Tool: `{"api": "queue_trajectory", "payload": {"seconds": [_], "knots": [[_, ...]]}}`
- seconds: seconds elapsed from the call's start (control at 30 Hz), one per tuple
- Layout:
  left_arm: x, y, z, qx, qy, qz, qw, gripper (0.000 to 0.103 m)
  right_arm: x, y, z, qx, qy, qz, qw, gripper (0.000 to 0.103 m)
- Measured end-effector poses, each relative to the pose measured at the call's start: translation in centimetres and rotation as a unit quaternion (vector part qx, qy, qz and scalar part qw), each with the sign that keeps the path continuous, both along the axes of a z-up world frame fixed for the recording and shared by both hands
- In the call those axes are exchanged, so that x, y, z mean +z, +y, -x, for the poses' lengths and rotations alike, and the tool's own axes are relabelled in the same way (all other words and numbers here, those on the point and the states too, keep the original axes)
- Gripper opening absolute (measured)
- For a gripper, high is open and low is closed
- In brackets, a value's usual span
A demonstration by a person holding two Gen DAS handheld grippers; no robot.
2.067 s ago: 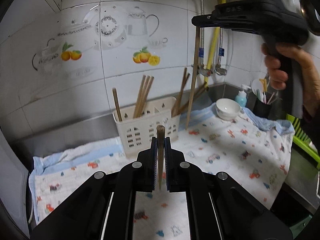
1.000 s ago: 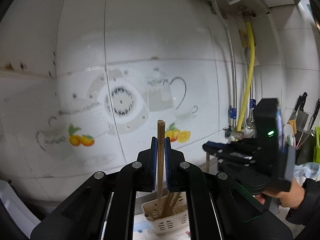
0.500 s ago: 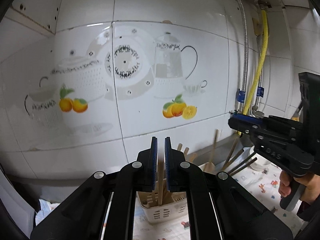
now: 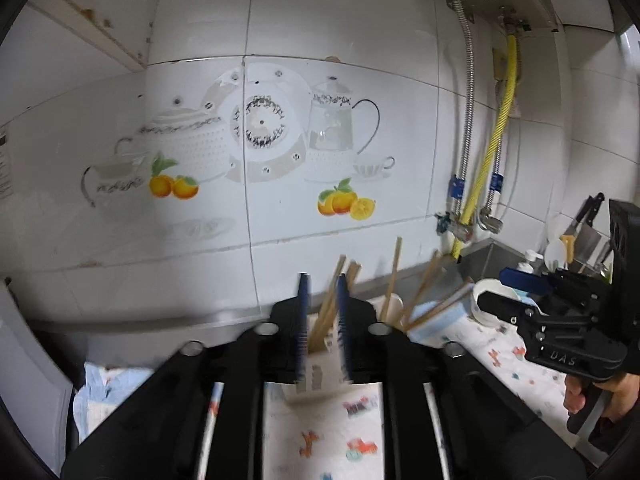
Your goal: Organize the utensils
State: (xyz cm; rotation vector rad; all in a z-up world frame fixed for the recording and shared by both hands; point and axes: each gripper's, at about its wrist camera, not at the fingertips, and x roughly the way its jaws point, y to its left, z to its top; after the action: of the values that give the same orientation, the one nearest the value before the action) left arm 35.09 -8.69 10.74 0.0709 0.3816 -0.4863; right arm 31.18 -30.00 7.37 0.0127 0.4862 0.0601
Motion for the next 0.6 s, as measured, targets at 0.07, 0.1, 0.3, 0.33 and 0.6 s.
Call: {"api": "queue_trajectory", "payload": {"seconds": [0.07,0.1,0.3,0.33,0.6], "knots": [[-0.4,0.9,2.0,0.010,-0.004,0.004,0.9999,0.050,-0.7,0.8,2.1,-0.004,0.002,0.012,1.000,0.054],[-0.7,1.3,3.1,0.012,-0.004,0.001,0.9999,0.050,-1.0,1.0,2.8,-0.005,0.002,0.016,1.000,0.057],[-3.4,3.5,8.4,0.019,0.027,0.001,0.9995,0.061,-3.5,3.0,7.9,-0.008,0.022,0.018,1.000,0.065],[-4.0,4.0,9.5,0.027,0.029,0.001,0.9992,0.068,-3.9,3.4,8.8,-0.011,0.023,0.020,0.999,0.066],[-7.1,7.1,15.3,0.068,0.050,-0.009,0.9964,0.087,-5.2,5.7,14.3,-0.026,0.030,0.024,0.999,0.081]]}}
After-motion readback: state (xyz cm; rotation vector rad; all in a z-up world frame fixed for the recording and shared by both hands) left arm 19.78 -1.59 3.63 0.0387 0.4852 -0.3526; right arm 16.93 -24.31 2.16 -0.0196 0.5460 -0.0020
